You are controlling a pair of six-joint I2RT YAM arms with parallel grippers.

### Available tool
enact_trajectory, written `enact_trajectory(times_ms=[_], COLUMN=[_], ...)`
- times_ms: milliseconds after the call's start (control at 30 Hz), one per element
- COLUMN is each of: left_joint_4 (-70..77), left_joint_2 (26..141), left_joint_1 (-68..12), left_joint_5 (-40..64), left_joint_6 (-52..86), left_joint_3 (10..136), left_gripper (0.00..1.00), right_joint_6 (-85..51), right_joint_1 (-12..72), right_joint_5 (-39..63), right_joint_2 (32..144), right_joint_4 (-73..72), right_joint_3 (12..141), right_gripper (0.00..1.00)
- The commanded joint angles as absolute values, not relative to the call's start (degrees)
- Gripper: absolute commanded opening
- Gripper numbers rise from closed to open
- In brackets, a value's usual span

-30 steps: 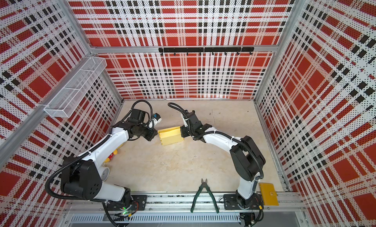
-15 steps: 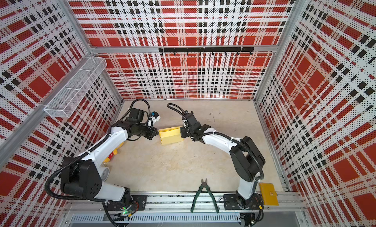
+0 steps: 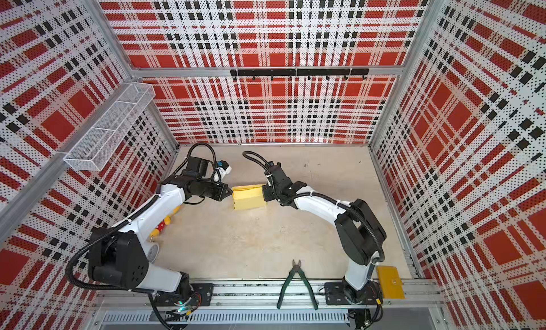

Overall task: Assemble paper box
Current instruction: Fold and tuck the lid into the gap.

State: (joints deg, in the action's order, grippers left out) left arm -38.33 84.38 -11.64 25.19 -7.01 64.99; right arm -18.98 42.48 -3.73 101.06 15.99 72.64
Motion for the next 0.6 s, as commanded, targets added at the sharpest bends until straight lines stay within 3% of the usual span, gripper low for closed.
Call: enact_trajectory(times_ms=[0,567], left_joint_4=[-35.60,-31.83], left_joint_2=[85.41,85.69], left_joint_1=[-11.93,-11.91], left_joint_5=[28.13,32.52], left_joint_6=[-6.03,0.06], left_joint_3=[64.90,62.98], left_gripper=[0.09,0.09], right_joint_6=[-19.18,-20.74], right_joint_1=[44.08,44.11], right_joint_5=[0.47,1.13], right_joint_2=[98.81,98.56], right_joint_4=[16.50,14.59], right_joint_3=[72.69,70.58], right_gripper=[0.04,0.03])
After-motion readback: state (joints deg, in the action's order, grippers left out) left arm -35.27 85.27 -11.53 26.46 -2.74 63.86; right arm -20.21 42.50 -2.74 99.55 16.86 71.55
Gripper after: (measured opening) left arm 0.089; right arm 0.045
